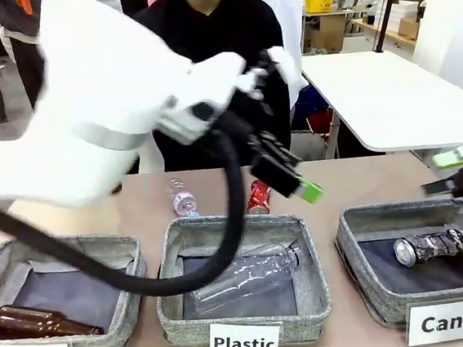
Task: Sort the can waste into the basket.
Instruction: Pick up the can waste from the table and place it in the right Fabric basket.
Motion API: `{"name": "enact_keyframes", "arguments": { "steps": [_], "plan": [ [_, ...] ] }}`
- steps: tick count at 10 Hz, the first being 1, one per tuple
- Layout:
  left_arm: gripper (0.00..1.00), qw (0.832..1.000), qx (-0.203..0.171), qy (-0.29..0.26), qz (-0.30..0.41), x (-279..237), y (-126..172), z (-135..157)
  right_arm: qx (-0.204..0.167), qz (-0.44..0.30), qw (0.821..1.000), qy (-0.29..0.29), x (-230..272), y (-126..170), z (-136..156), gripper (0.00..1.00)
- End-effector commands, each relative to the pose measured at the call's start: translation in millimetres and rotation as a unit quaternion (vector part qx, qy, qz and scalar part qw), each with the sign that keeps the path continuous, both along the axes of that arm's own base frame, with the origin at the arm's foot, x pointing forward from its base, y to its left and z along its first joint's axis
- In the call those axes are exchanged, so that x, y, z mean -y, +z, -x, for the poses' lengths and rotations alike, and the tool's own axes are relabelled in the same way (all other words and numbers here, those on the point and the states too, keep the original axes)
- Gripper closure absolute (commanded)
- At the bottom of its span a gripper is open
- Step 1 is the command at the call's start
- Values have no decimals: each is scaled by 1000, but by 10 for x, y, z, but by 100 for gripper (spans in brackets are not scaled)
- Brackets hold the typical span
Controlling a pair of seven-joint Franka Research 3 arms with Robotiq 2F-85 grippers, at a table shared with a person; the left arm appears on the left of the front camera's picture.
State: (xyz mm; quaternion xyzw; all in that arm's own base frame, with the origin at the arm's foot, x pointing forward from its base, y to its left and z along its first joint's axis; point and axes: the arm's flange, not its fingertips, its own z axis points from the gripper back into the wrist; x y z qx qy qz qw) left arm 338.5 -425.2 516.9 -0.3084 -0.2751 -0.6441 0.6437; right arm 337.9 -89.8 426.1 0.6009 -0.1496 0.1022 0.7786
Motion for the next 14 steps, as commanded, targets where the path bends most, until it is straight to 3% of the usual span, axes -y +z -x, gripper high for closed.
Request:
{"name": "enact_keyframes", "arguments": {
  "steps": [1,4,11,12,14],
  "plan": [
    [0,998,-2,8,-57,284,23,-272,6,-22,999,-26,398,64,105,0],
    [0,997,-5,8,-80,427,-51,-379,16,-35,996,-78,774,74,225,0],
    [0,998,-17,19,-53,128,-3,-411,2,-11,999,-46,555,48,104,0],
    [0,998,-30,26,-45,-14,17,-411,0,-6,1000,-31,473,46,89,0],
    [0,993,-98,59,-14,-540,146,-490,3,-13,1000,-2,210,71,-18,0]
  ]
}}
